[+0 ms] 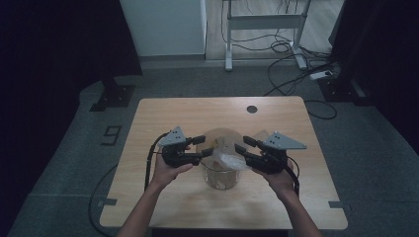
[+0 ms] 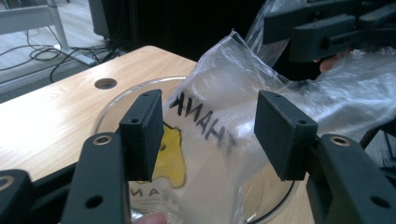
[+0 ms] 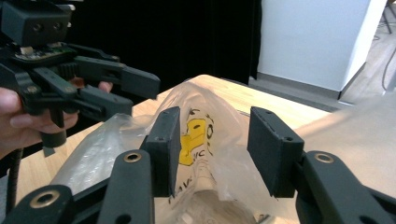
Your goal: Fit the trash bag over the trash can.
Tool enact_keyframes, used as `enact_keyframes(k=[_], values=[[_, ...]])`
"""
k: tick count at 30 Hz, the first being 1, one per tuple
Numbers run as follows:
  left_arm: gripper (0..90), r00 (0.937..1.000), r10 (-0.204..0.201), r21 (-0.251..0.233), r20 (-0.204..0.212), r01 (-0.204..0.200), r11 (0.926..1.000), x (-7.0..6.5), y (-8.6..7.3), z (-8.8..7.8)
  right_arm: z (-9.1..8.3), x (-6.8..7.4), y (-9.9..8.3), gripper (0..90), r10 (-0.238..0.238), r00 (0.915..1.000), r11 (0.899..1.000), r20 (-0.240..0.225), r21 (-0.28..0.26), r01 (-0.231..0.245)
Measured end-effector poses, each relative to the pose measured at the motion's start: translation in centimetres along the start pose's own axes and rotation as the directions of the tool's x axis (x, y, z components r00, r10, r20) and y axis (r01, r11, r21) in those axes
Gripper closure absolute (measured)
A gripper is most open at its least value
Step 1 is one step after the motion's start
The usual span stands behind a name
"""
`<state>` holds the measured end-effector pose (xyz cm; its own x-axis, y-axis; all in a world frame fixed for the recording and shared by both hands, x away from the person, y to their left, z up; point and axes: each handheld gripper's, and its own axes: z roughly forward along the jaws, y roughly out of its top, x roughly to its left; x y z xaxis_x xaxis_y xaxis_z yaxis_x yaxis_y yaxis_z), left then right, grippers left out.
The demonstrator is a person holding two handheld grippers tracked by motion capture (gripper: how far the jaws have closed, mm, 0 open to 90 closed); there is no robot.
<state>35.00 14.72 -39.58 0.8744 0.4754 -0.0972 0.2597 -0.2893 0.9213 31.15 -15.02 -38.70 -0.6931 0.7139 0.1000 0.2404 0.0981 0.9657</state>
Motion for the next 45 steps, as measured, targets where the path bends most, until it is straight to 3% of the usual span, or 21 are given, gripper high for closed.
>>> enact_keyframes(k=[8,20,24,32,38,41,45], values=[[42.5,0.9998,0.021,0.015,-0.003,-0.021,0.9997,-0.7,0.2,1.2,1.2,0.3,0.3,56.5,0.013,0.9988,1.000,-0.048,0.028,-0.012],[42.6,0.9994,0.035,0.007,0.003,-0.035,0.9993,-1.0,0.2,0.9,1.7,1.6,-0.9,57.4,0.010,0.9959,0.998,-0.089,0.055,-0.005],[42.6,0.9992,0.039,0.004,0.006,-0.039,0.9992,-1.1,0.1,0.7,1.6,2.0,-0.9,57.4,0.012,0.9949,0.999,-0.100,0.040,-0.008],[42.8,0.9995,0.033,0.003,0.002,-0.033,0.9995,-1.1,-0.2,0.6,1.7,2.7,-0.2,58.3,0.004,0.9948,0.999,-0.101,0.046,0.001],[42.8,0.9996,0.026,-0.002,0.004,-0.026,0.9996,-0.9,-0.4,0.4,2.4,2.4,-1.2,59.9,0.014,0.9975,0.996,-0.069,0.083,-0.008],[42.8,0.9996,0.027,-0.003,0.006,-0.027,0.9996,-0.9,-0.3,0.4,2.9,2.3,-1.7,65.2,0.025,0.9972,0.994,-0.071,0.105,-0.018],[42.6,0.9992,0.034,-0.002,0.020,-0.034,0.9994,-1.2,-0.2,0.4,3.4,2.4,-1.9,81.2,0.011,0.9965,0.994,-0.083,0.113,-0.002]])
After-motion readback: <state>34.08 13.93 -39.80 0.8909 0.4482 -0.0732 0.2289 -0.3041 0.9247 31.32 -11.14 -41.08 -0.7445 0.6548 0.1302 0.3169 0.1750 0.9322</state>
